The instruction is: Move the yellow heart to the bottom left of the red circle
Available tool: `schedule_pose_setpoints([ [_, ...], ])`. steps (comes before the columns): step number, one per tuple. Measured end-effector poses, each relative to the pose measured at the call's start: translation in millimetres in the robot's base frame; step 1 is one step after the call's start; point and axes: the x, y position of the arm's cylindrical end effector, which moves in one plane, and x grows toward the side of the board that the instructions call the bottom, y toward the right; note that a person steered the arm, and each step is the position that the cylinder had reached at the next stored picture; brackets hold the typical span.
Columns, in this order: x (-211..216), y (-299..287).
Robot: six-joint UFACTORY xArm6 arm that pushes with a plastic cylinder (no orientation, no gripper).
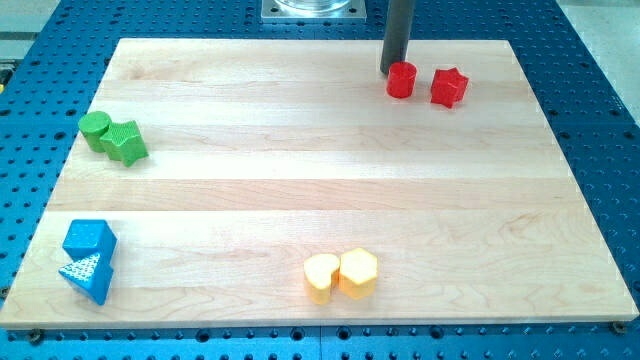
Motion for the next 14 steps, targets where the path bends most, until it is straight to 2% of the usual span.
schedule_pose_setpoints([
  [1, 20, -13],
  [2, 62, -29],
  [3, 78, -30],
  [4, 85, -67],
  [5, 126, -161],
  [6, 188, -226],
  [7, 260, -254],
  [8, 345, -238],
  [9, 361, -196],
  [11, 361, -99],
  [13, 356, -84],
  [14, 324, -93],
])
